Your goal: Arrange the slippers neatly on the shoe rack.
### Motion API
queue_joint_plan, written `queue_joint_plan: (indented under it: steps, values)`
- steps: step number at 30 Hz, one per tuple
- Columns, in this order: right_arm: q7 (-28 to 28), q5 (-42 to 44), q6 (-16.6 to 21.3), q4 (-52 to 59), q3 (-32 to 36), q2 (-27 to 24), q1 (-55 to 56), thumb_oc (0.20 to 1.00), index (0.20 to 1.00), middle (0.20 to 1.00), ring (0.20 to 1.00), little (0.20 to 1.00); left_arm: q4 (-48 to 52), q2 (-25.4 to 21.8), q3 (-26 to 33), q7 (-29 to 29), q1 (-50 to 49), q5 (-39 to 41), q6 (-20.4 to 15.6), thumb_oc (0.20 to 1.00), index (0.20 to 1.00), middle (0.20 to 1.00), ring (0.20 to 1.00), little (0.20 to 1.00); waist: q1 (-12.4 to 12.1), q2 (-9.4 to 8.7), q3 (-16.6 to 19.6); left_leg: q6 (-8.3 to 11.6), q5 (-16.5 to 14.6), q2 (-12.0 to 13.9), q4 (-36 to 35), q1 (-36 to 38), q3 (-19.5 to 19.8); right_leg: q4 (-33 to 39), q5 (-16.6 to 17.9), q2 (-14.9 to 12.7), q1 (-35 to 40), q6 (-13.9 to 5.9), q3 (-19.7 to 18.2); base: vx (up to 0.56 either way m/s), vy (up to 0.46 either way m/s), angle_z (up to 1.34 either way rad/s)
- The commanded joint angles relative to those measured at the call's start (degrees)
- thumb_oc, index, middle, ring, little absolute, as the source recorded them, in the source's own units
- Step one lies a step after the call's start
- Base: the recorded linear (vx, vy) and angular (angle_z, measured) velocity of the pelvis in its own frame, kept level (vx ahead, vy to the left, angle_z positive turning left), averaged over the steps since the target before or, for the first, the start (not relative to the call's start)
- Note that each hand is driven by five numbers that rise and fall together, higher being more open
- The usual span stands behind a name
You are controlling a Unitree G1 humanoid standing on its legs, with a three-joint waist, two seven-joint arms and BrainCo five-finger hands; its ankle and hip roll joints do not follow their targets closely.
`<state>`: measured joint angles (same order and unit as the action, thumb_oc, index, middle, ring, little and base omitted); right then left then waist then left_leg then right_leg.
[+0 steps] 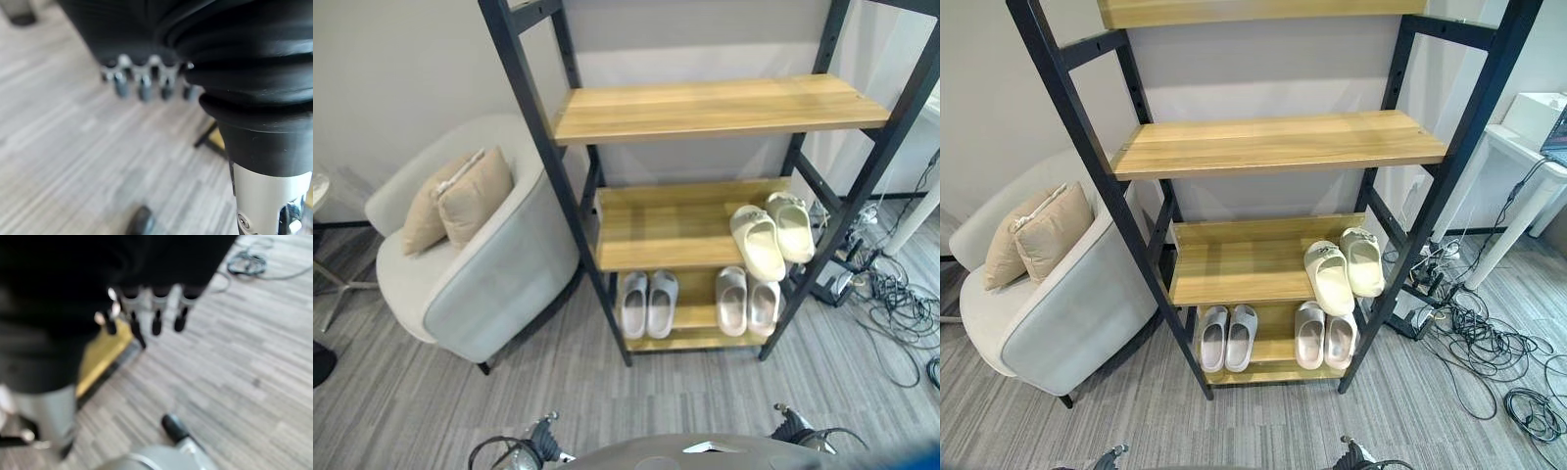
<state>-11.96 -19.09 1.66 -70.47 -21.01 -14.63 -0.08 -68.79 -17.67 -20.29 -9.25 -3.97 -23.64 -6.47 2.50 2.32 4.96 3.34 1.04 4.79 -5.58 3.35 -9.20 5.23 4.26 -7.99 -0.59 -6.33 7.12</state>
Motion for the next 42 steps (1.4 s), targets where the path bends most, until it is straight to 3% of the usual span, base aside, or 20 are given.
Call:
queue_joint_plan:
  steps: [1, 5, 12, 14, 22, 26, 33, 42]
  values:
    - [-1.1, -0.7, 1.3, -1.0, -3.0, -0.3, -3.7, 1.0, 1.0, 1.0, 1.0, 1.0, -1.9, -0.4, 0.9, -1.6, 3.3, -0.9, -0.4, 1.0, 1.0, 1.0, 1.0, 1.0, 0.5, -1.14, 0.3, 1.55, 0.4, 1.0, 0.6, -3.8, 3.2, -2.0, 0.7, -2.4, -2.0, -3.74, 1.0, 0.0, 0.0, 0.0]
    - [0.0, 2.0, 1.7, -1.5, -2.4, 1.2, -2.7, 1.0, 1.0, 1.0, 1.0, 1.0, -2.0, 0.4, 0.5, -1.3, 3.3, -0.3, -0.6, 1.0, 1.0, 1.0, 1.0, 1.0, 0.6, -1.32, 0.5, 1.49, 0.1, 0.9, 0.6, -3.4, 3.3, -1.9, 0.3, -2.3, -1.5, -3.68, 1.1, 0.0, 0.0, 0.0]
    - [3.5, 14.3, 2.4, -2.4, 2.0, 5.4, 0.2, 1.0, 1.0, 1.0, 1.0, 1.0, -2.3, 2.7, 0.3, 0.0, 3.0, 2.4, -0.4, 1.0, 1.0, 1.0, 1.0, 1.0, 1.1, -1.48, 0.8, 1.42, -0.2, 1.0, 0.6, -2.5, 3.2, -2.1, -0.1, -2.2, -0.9, -3.66, 1.1, 0.0, 0.0, 0.0]
    - [6.1, 19.1, 3.8, 2.1, 4.1, 4.1, 4.7, 1.0, 1.0, 1.0, 1.0, 1.0, -2.7, 2.1, 2.0, 1.9, 2.5, 5.1, -0.4, 1.0, 1.0, 1.0, 1.0, 1.0, 1.8, -2.26, 0.7, 1.6, -0.2, 1.2, 0.6, -2.3, 2.7, -2.3, 0.0, -2.2, -0.8, -3.73, 0.9, 0.0, 0.0, 0.0]
    - [7.8, 24.0, 2.7, -5.4, 8.4, 5.4, 5.6, 1.0, 1.0, 1.0, 1.0, 1.0, -3.3, 4.1, 2.0, 2.7, 1.8, 7.9, -0.5, 1.0, 1.0, 1.0, 1.0, 1.0, 2.3, -2.29, 0.3, 1.17, -0.9, 0.8, 0.6, -1.2, 2.6, -2.9, -0.2, -2.5, -0.3, -3.94, 0.4, -0.01, 0.015, -0.09]
    - [7.1, 22.7, 2.3, -6.5, 10.3, 3.4, 5.3, 1.0, 1.0, 1.0, 1.0, 1.0, -3.3, 4.2, 2.3, 3.3, 1.6, 8.5, -0.4, 1.0, 1.0, 1.0, 1.0, 1.0, 2.5, -2.02, 0.1, 0.86, -1.2, 0.4, 0.6, -1.0, 2.3, -3.0, 0.0, -2.9, -0.4, -4.24, 0.1, -0.02, 0.059, -0.01]
    - [6.7, 20.8, 2.3, -6.1, 15.2, -4.0, 5.1, 1.0, 1.0, 1.0, 1.0, 1.0, -3.3, -1.0, 7.0, 3.4, 1.1, 8.9, -0.4, 1.0, 1.0, 1.0, 1.0, 1.0, 2.9, -1.84, -0.7, 0.23, -1.5, -1.1, 0.6, -1.5, 1.6, -3.7, 1.1, -4.5, -1.7, -5.06, -0.8, -0.02, 0.039, -0.01]
    - [7.7, 13.1, 3.0, -4.0, 14.5, -12.4, 3.2, 1.0, 1.0, 1.0, 1.0, 1.0, -1.5, -3.9, 8.2, 4.0, 1.2, 8.3, -1.8, 1.0, 1.0, 1.0, 1.0, 1.0, 3.0, -0.99, -2.6, -0.86, -1.7, -4.3, 0.6, -3.2, 1.1, -4.6, 2.7, -7.5, -4.5, -6.31, -2.3, -0.02, 0.056, -0.07]
